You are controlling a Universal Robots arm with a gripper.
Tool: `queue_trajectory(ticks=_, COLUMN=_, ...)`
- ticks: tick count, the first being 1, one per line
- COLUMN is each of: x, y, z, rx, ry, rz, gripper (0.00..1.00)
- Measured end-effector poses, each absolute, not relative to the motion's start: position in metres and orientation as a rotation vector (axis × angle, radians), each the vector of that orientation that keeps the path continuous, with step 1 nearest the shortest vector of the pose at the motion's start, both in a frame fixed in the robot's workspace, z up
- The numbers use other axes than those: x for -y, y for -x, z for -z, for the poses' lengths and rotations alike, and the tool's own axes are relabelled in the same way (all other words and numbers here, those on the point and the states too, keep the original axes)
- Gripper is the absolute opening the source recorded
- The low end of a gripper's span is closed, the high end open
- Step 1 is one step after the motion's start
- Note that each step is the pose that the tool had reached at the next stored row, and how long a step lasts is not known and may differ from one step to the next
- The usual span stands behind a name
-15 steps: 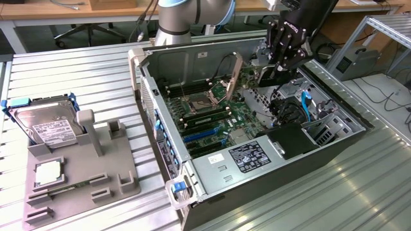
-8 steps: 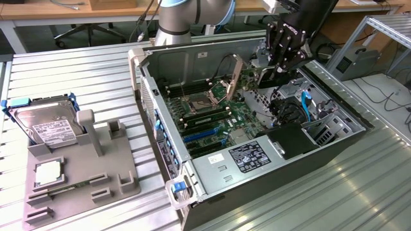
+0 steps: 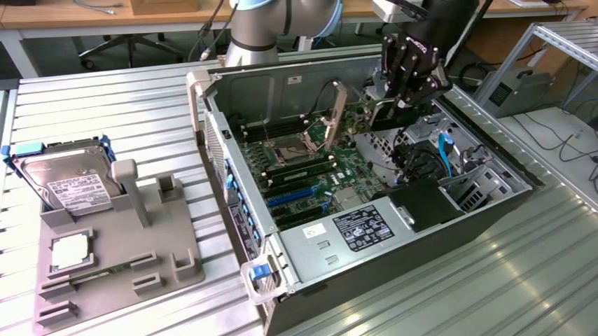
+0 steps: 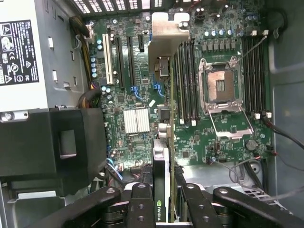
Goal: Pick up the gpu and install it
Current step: 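Insert the gpu into the slot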
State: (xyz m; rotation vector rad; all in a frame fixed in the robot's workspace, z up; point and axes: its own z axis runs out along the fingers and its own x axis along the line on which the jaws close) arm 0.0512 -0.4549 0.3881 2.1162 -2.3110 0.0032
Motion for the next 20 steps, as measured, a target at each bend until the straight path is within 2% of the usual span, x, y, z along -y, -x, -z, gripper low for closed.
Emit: queue_trajectory(ticks=20, x=0.455, y=-0.023, z=-0.38, rx=2.311, ry=-2.116, rz=-0.003, gripper=0.27)
